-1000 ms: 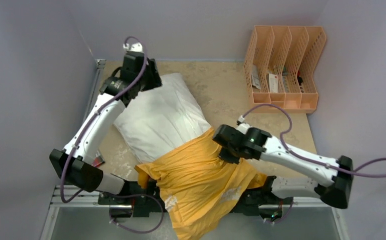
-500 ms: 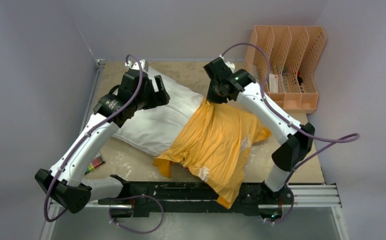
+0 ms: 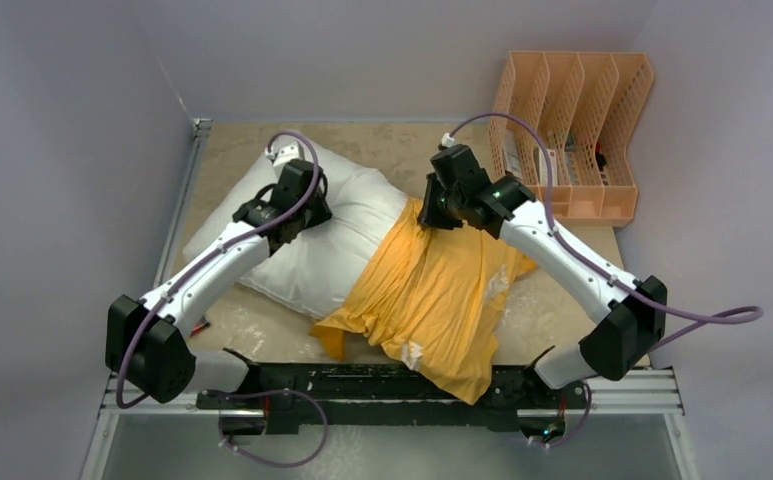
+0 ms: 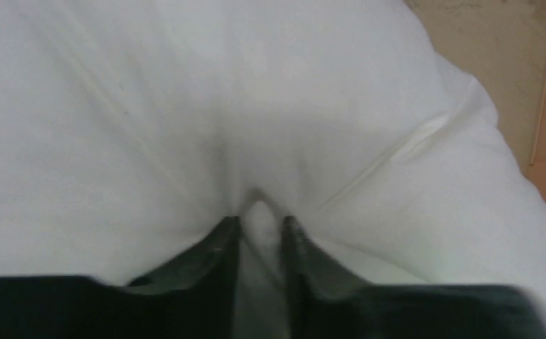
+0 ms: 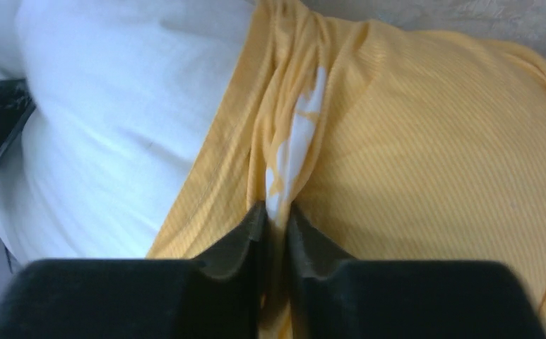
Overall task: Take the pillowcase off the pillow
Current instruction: Remove the pillow from the pillowcase.
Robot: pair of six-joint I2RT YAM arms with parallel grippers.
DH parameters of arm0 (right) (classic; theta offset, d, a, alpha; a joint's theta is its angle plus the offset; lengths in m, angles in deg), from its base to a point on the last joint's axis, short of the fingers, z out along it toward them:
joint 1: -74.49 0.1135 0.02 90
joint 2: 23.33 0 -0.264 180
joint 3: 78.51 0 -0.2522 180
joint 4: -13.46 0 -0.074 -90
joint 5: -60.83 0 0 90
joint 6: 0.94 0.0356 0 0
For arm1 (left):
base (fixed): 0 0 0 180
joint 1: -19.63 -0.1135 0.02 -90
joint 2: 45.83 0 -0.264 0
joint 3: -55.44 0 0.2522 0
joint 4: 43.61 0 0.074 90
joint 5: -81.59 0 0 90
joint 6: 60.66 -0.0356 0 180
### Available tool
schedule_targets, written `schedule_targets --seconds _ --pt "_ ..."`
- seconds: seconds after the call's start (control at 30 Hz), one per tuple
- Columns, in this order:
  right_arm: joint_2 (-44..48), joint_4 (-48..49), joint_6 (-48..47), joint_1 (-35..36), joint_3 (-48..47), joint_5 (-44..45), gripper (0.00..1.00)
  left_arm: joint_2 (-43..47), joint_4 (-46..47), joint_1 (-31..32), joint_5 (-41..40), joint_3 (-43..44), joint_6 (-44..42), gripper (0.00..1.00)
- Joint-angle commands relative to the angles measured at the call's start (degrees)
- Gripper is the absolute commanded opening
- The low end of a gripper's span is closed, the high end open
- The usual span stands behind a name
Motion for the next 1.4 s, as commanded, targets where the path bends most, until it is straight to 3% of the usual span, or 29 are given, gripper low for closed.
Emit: schedule_targets --seconds 0.0,0.1,0.23,0.4,0.47,0.57,0.67,0.73,0.77,1.0,1.03,1.17,1.27,1.37 --pt "1.9 -0.9 -3.6 0.5 -1.6 -4.8 0.33 2.7 8.9 0.2 0.7 -9.2 3.6 0.04" --pt "3.4 -5.0 -5.7 0.8 -4.8 -2.0 0.54 3.3 7.7 0.2 -0.2 -10.1 4.3 0.0" --pt "8.9 -5.6 -5.1 4.0 -5.2 -3.9 0.61 4.1 6.5 0.2 -0.8 -10.0 3.9 0.0" --pt "9.4 -8.6 1.2 18.3 -5.7 3.4 0.64 4.6 6.0 0.2 -1.0 -9.8 3.8 0.0" --pt "6.4 -12.5 9.2 25.7 -5.9 11.5 0.66 4.8 6.0 0.2 -0.7 -9.7 4.3 0.0" --pt "2.3 -18.1 20.8 33.6 -5.3 22.6 0.76 5.5 5.5 0.2 2.0 -8.7 4.0 0.0" --pt "-1.4 -21.0 30.6 36.7 -2.5 26.2 0.9 7.4 2.3 0.2 4.9 -6.3 2.4 0.39" --pt "-2.7 -19.6 32.7 36.7 1.3 25.8 0.95 9.5 -1.3 0.2 5.6 -4.4 1.0 0.55" --pt "-3.0 -17.8 32.3 36.3 2.8 25.9 0.9 10.7 -2.9 0.2 5.7 -3.8 0.2 0.59" --pt "0.3 -11.6 29.3 31.4 6.8 27.4 0.07 20.6 -13.0 0.3 12.8 -4.2 -4.1 0.64" --pt "1.6 -9.2 27.4 30.1 7.6 26.8 0.0 21.5 -13.8 0.3 14.8 -4.8 -4.3 0.64" --pt "6.7 0.1 19.4 25.8 11.5 20.7 0.0 25.2 -12.5 3.0 21.1 -8.4 -3.1 0.65" --pt "8.7 4.0 16.5 24.5 13.3 17.5 0.0 26.2 -10.2 6.9 20.8 -9.7 -0.9 0.68" --pt "8.4 4.9 15.5 24.2 13.1 15.5 0.0 24.4 -7.8 12.7 15.3 -11.3 2.9 0.74"
